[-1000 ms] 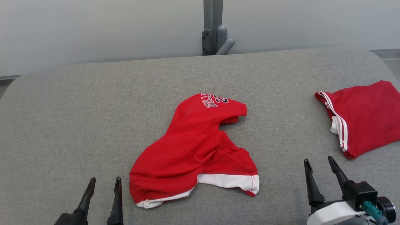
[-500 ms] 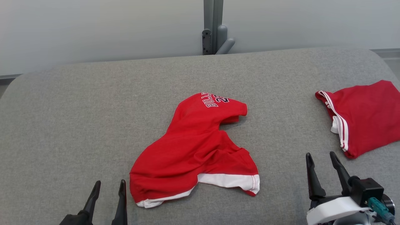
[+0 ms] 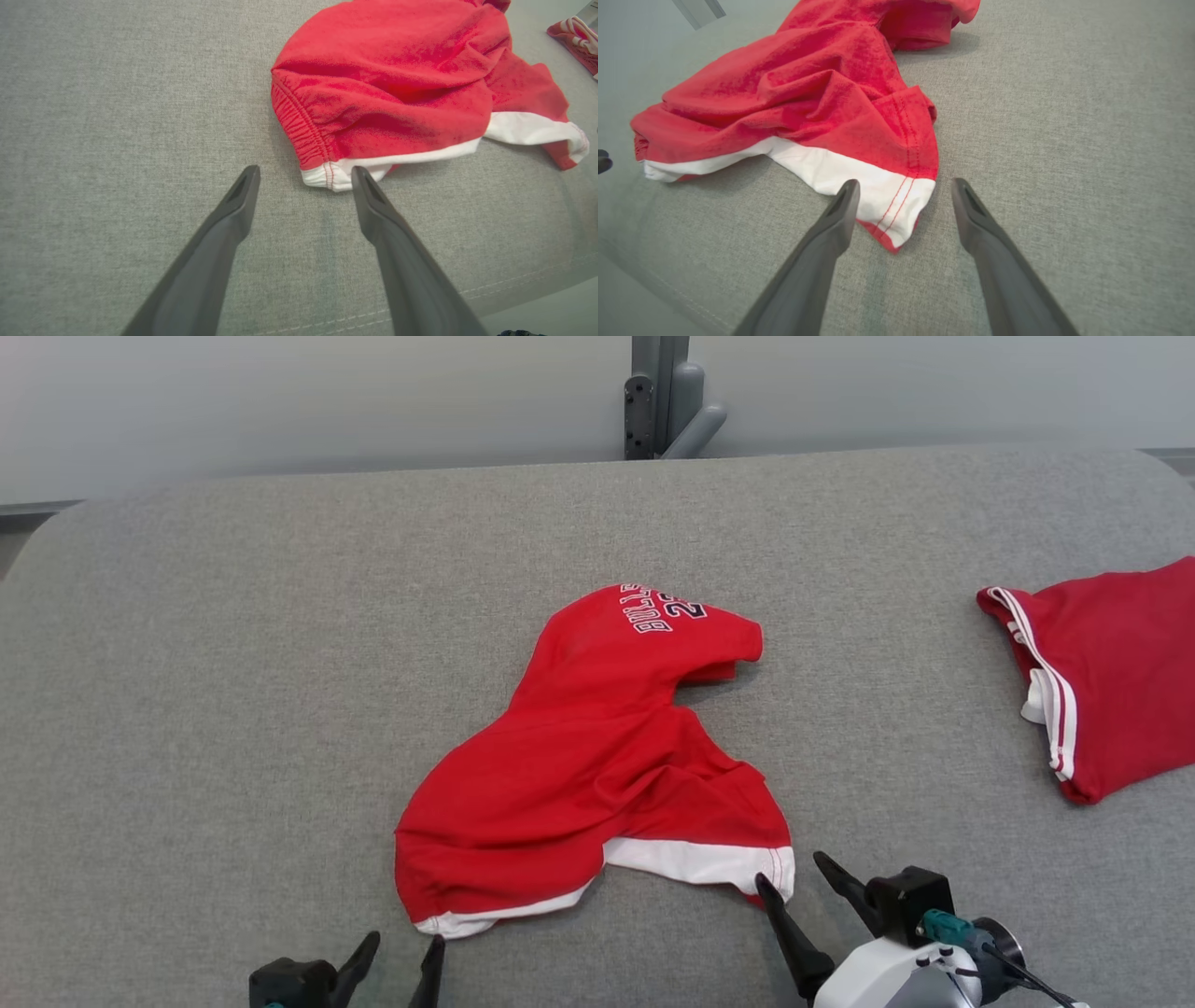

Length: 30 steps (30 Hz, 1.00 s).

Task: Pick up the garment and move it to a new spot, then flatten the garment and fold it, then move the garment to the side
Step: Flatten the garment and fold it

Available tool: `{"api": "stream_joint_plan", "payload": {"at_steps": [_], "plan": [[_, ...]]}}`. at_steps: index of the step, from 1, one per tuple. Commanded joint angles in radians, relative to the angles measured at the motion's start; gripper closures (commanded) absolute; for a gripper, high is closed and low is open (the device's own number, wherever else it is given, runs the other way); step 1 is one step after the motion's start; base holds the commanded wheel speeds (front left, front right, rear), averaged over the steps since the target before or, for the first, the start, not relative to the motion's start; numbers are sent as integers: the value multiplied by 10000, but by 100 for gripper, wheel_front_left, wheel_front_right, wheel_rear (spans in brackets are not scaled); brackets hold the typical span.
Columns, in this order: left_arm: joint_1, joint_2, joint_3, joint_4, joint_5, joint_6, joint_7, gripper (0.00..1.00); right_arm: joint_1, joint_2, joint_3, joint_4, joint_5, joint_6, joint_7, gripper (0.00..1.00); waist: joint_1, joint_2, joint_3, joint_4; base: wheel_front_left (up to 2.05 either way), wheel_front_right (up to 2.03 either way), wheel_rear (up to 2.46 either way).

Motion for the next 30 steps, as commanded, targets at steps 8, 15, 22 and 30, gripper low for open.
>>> {"api": "stream_joint_plan", "payload": {"at_steps": [8, 15, 22, 30], "plan": [[-441, 189, -447, 241, -516, -24, 73, 0, -156, -133, 365, 288, 312, -9, 127, 0, 0, 5, 374, 109, 0, 0, 0], [-707, 296, -625, 463, -711, -25, -125, 0, -366, -128, 539, 383, 365, -9, 24, 0, 0, 5, 452, 73, 0, 0, 0], [-978, 304, -891, 763, -908, -25, -236, 0, -484, -144, 596, 465, 422, -9, -100, 0, 0, 5, 546, 81, 0, 0, 0], [-1247, 349, -1195, 1149, -1094, -25, -401, 0, -547, -184, 633, 489, 403, -9, -165, 0, 0, 5, 618, 86, 0, 0, 0]]}}
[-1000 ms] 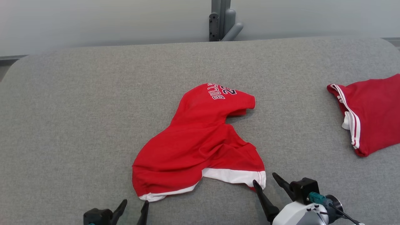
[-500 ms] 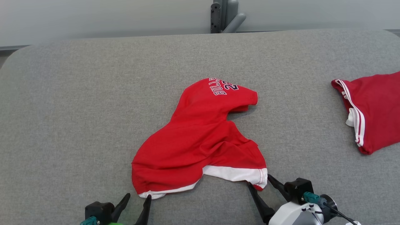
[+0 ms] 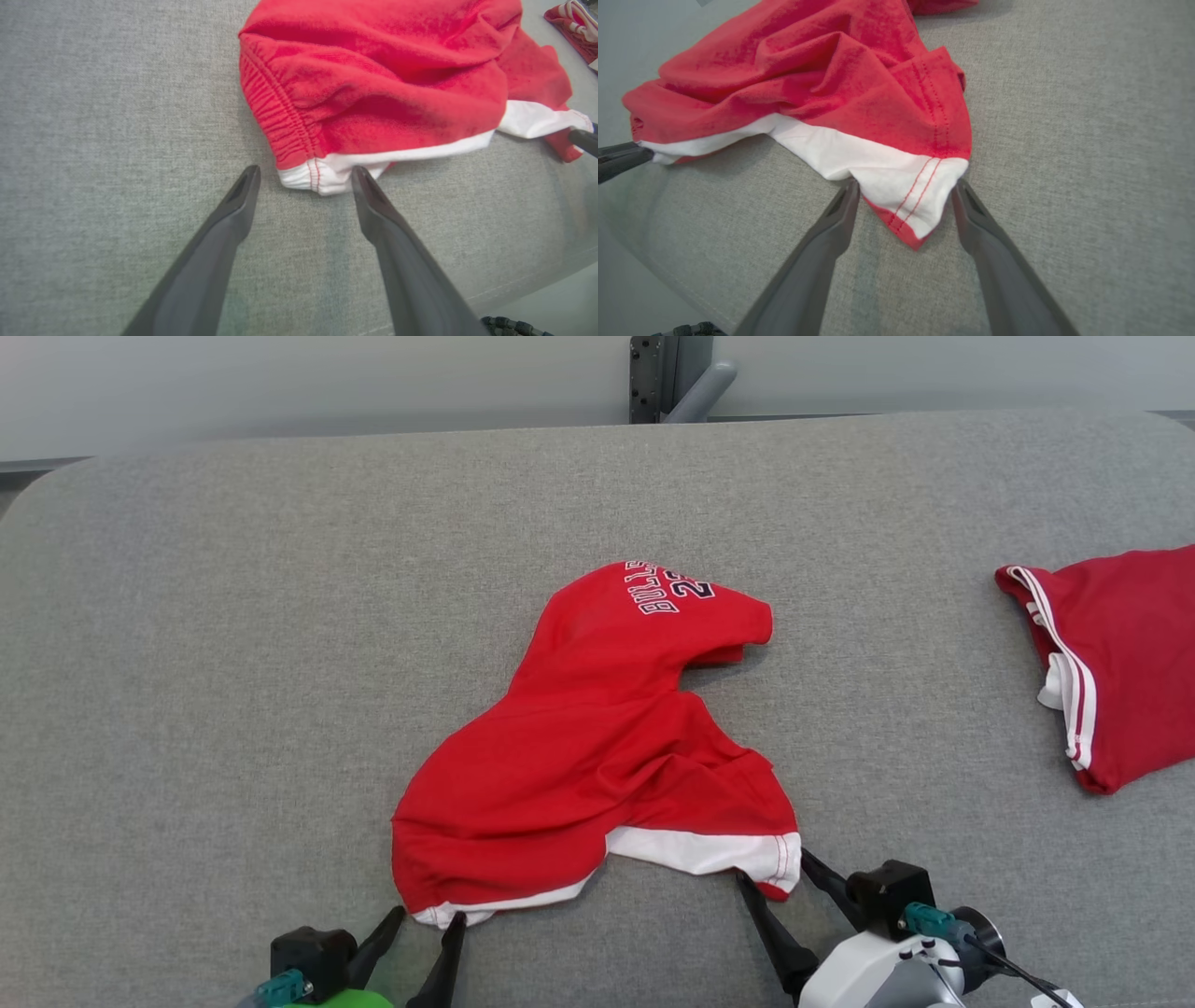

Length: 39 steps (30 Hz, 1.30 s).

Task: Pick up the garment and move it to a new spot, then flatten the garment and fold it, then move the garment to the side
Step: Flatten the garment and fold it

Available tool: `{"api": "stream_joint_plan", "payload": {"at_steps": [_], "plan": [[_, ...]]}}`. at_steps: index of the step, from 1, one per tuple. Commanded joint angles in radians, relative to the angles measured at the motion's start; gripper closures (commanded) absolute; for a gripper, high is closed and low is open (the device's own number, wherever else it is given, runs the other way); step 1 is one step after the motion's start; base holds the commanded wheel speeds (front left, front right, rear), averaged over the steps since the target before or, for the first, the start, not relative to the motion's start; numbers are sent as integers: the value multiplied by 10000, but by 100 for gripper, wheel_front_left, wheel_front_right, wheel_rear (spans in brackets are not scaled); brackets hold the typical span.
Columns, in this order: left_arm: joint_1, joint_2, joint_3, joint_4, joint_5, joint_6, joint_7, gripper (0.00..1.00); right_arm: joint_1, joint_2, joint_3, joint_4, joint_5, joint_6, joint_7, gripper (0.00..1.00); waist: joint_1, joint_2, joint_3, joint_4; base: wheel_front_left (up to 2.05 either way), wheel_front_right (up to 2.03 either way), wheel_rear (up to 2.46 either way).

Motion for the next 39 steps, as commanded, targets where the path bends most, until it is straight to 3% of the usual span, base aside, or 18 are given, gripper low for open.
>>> {"api": "stream_joint_plan", "payload": {"at_steps": [1, 4, 5, 6, 7, 8, 12, 16, 20, 24, 28, 33, 35, 38, 39], "plan": [[-208, 63, 6, 93, -50, -25, -78, 0, -128, -49, 20, 26, 57, -9, -50, 0, 0, 5, 5, -2, 0, 0, 0], [-348, -12, -75, 304, -80, -25, -159, 0, -180, -65, 69, -30, 88, -9, -55, 0, 0, 5, 55, -4, 0, 0, 0], [-415, -4, -233, 351, -109, -25, -122, 0, -192, -77, 95, -52, 93, -9, -62, 13, 0, 5, 65, -1, 0, 0, 0], [-457, 15, -350, 417, -166, -25, -105, 46, -189, -95, 128, -81, 121, -9, -67, 65, 0, 5, 72, 4, 0, 0, 0], [-513, 55, -374, 528, -184, -24, -147, 88, -186, -103, 113, -104, 212, -9, -90, 100, 0, 5, 73, 14, 0, 0, 0], [-568, 79, -435, 641, -166, -22, -106, 100, -178, -122, 176, -119, 299, -9, -55, 100, 0, 5, 64, 25, 0, 0, 0], [-710, 114, -616, 760, -430, -22, -211, 100, -162, -373, 20, -517, 527, -12, -142, 100, 0, 5, -1, 7, 0, 0, 0], [-562, 316, -529, -156, -1063, -24, -347, 100, 9, -741, -394, -1507, 887, -12, 38, 100, 0, 5, 13, -152, 0, 0, 0], [-461, 795, -209, -2556, -2089, -24, -22, 100, -30, -1220, -1111, -3171, 1709, -12, 436, 100, 0, 5, 249, -334, 0, 0, 0], [-881, 1479, 186, -5479, -3026, 40, 1122, 100, -633, -1735, -1936, -4906, 2819, -11, 1052, 100, 0, 5, 742, -481, 0, 0, 0], [-2102, 2207, 1009, -7142, -3589, 710, 2606, 100, -1929, -2459, -2939, -5714, 3907, -14, 1684, 100, 0, 5, 1585, -565, 0, 0, 0], [-5109, 2557, 1339, -7022, -4323, 1274, 4526, 100, -4716, -2610, -3480, -4931, 5047, -17, 2464, 100, 0, 5, 3014, -616, 0, 0, 0], [-6679, 2552, 1294, -6302, -4227, 1453, 5058, 100, -6238, -2931, -3426, -4194, 4608, -21, 2640, 100, 0, 5, 3541, -600, 0, 0, 0], [-9220, 2099, 1114, -4797, -3874, 1601, 5283, 100, -8582, -2601, -3207, -2727, 4302, -23, 2709, 100, 0, 5, 4186, -537, 0, 0, 0], [-9220, 2099, 1114, -4797, -3874, 1601, 5283, 100, -8582, -2601, -3207, -2727, 4302, -23, 2709, 100, 0, 5, 4186, -537, 0, 0, 0]]}}
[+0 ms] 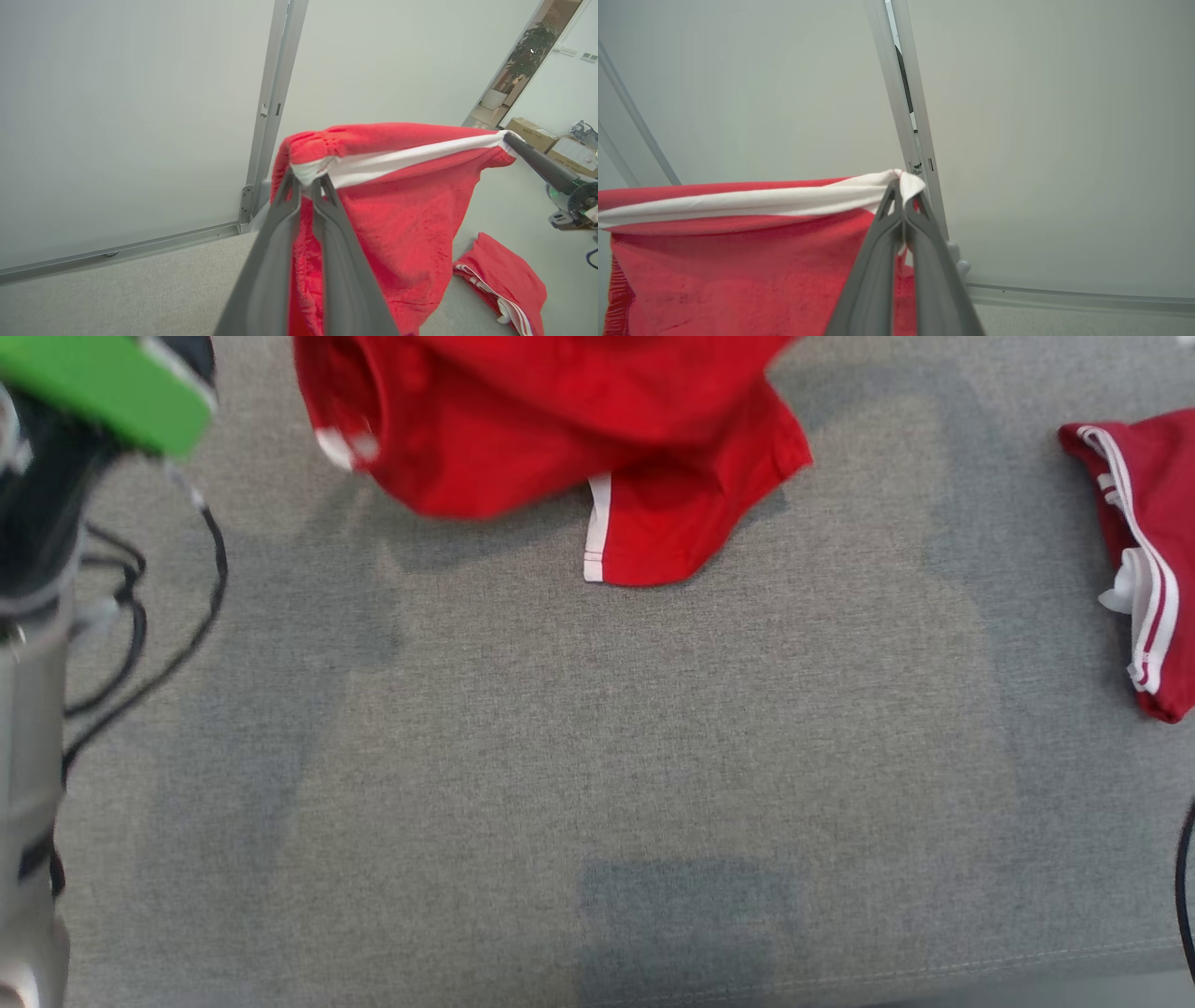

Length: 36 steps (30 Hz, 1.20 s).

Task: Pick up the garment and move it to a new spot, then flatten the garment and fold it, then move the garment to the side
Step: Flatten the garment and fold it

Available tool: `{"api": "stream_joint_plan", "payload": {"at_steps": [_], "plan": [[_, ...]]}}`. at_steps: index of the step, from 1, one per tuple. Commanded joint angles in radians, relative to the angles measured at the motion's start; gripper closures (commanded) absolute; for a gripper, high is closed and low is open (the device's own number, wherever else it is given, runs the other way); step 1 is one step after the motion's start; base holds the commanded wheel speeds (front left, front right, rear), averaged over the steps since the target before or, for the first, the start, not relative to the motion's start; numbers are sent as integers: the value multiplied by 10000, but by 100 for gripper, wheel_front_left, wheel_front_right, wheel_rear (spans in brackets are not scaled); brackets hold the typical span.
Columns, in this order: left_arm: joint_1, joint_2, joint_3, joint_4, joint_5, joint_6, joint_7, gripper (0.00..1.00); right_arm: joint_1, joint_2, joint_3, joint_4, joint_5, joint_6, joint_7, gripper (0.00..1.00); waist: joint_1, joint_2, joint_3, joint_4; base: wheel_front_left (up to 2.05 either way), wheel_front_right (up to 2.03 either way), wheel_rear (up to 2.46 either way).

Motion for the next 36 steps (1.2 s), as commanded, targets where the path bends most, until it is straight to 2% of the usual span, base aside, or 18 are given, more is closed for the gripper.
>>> {"api": "stream_joint_plan", "payload": {"at_steps": [1, 3, 8, 12, 15, 17, 19, 22, 25, 28, 29, 33, 36], "plan": [[-504, -57, 38, 327, 174, 57, -104, 100, -451, -13, 20, 238, -200, -40, -85, 100, -1, 5, 1373, 10, 0, 0, 0], [-1997, -555, 13, 1540, 734, 265, -686, 100, -1803, 326, 174, 1220, -531, -39, -354, 100, -1, 5, 1577, 62, 0, 0, 0], [-5251, -1136, -632, 4260, 2733, 145, -2670, 100, -4773, 1129, -384, 3450, -1851, -40, -2184, 100, -1, 5, 2001, 23, 0, 0, 0], [-6392, -1456, -777, 5903, 3565, -107, -4872, 100, -5986, 1710, -298, 4588, -2440, -39, -3586, 100, -1, 5, 2162, -145, 0, 0, 0], [-6267, -1587, -917, 6906, 3668, -570, -6063, 100, -5841, 1547, 560, 4929, -2526, -33, -3969, 100, -1, 5, 2286, -208, 0, 0, 0], [-5505, -1683, -964, 7584, 3403, -868, -6374, 100, -5146, 1402, 1220, 4967, -2232, -33, -4168, 100, -1, 5, 2274, -231, 0, 0, 0], [-4686, -1418, -1335, 7919, 3595, -1170, -6611, 100, -4224, 1127, 1909, 4769, -1931, -31, -4330, 100, -1, 5, 2191, -270, 0, 0, 0], [-3023, -1081, -1730, 8115, 3532, -1398, -6945, 100, -2358, 510, 2856, 4225, -1493, -33, -4509, 100, -1, 5, 1933, -303, 0, 0, 0], [-928, -999, -2024, 8014, 3138, -1479, -7103, 100, -75, -94, 3378, 3675, -1057, -34, -4554, 100, -1, 5, 1533, -264, 0, 0, 0], [814, -703, -2364, 7508, 2883, -1519, -7175, 100, 1896, -489, 3384, 2898, -740, -36, -4576, 100, -1, 5, 1083, -227, 0, 0, 0], [2018, -644, -2433, 7039, 2703, -1485, -7207, 100, 3165, -641, 3190, 2397, -676, -40, -4561, 100, -1, 5, 766, -195, 0, 0, 0], [4112, -486, -2597, 5815, 2549, -1002, -7198, 100, 5373, -637, 2682, 1415, -815, -42, -4559, 100, -1, 5, 21, -105, 0, 0, 0], [5856, -499, -2884, 5036, 2438, -440, -6933, 100, 6996, -638, 2595, 889, -775, -40, -4560, 100, -1, 5, -703, -26, 0, 0, 0]]}}
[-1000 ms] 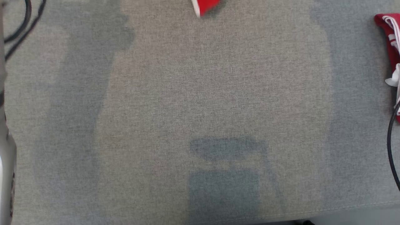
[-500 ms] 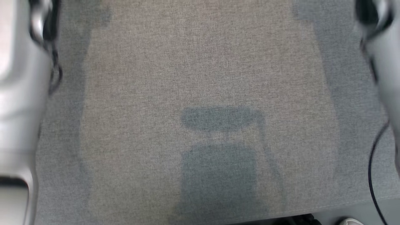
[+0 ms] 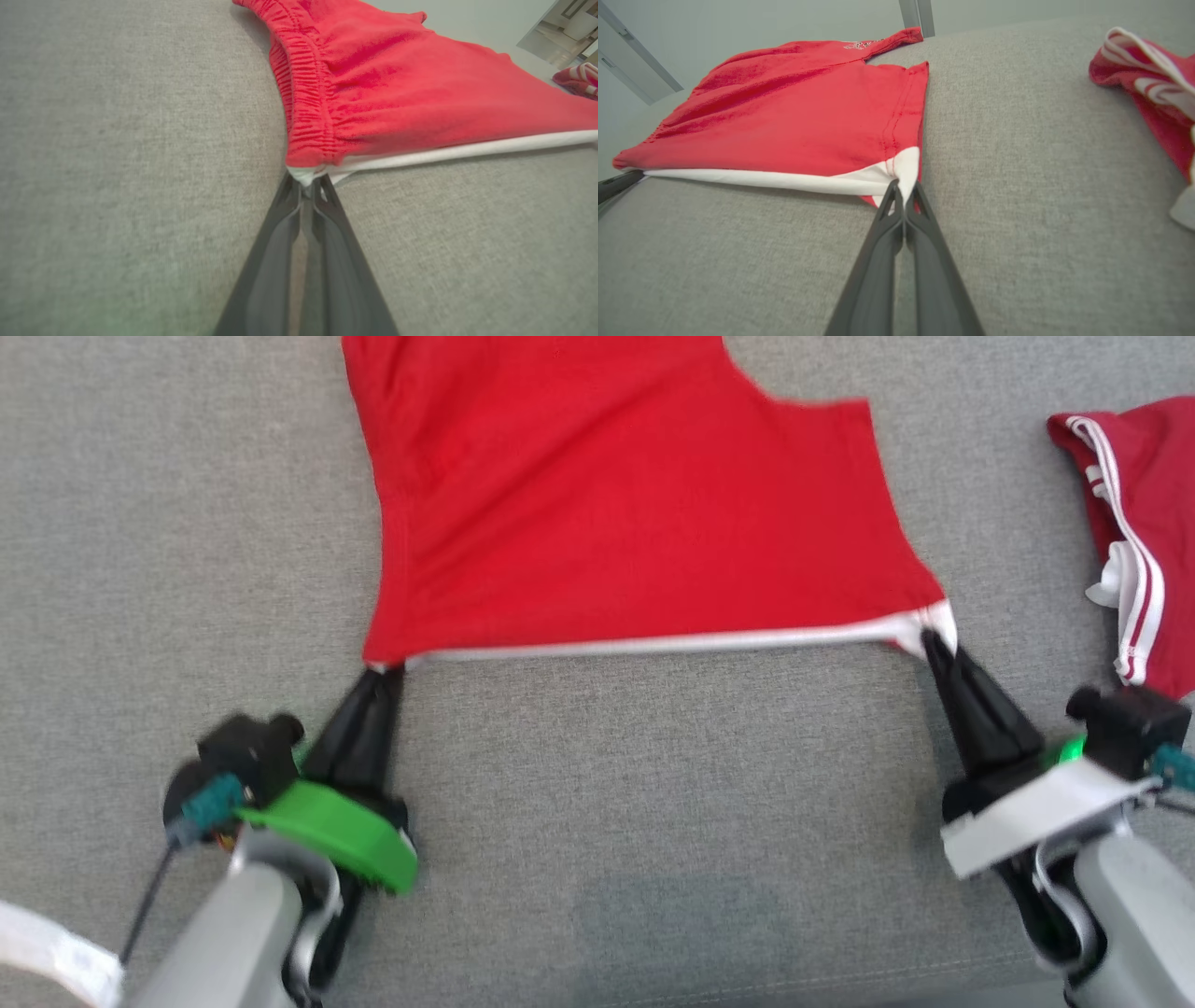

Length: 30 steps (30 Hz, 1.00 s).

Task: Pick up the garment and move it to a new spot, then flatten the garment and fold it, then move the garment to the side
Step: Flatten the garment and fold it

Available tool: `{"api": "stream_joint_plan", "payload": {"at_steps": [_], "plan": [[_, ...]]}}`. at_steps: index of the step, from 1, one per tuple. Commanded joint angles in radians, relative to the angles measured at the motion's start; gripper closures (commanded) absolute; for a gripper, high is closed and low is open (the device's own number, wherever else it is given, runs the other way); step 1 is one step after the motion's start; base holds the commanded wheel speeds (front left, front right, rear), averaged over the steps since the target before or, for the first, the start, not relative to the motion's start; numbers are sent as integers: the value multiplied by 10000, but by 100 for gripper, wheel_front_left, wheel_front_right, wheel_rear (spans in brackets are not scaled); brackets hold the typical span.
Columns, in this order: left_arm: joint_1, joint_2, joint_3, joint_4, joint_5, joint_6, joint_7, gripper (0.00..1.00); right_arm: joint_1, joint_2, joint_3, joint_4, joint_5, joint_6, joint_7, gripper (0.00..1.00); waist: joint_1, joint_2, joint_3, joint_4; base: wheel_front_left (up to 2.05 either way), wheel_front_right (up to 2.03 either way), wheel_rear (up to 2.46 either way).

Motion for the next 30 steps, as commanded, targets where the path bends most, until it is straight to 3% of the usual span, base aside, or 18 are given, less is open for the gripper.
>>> {"api": "stream_joint_plan", "payload": {"at_steps": [1, 7, 13, 19, 24, 30], "plan": [[1586, 50, -286, -296, -194, 434, 358, 100, 1186, -151, -123, -229, -70, -40, -44, 100, 1, 5, -1307, 186, 0, 0, 0], [4851, -6, -992, -2150, -736, 1464, 1257, 100, 4366, -237, -518, -953, 84, -34, -3, 100, 1, 5, -2095, 329, 0, 0, 0], [5657, 70, -931, -4076, -996, 2156, 1674, 100, 5229, -222, -1076, -1860, 138, -33, 246, 100, 1, 5, -1851, 421, 0, 0, 0], [4864, -37, -240, -5642, -1372, 2513, 1896, 100, 3322, -149, -1595, -2445, -136, -33, 506, 100, 1, 5, -1101, 550, 0, 0, 0], [3465, -278, 277, -6520, -1660, 2558, 2321, 100, 728, -406, -1264, -2330, -134, -31, 1032, 100, 1, 5, -264, 962, 0, 0, 0], [1804, -996, 608, -6558, -2288, 2655, 2758, 100, -2237, -901, -512, -1644, -63, -31, 1725, 100, 1, 5, 849, 1631, 0, 0, 0]]}}
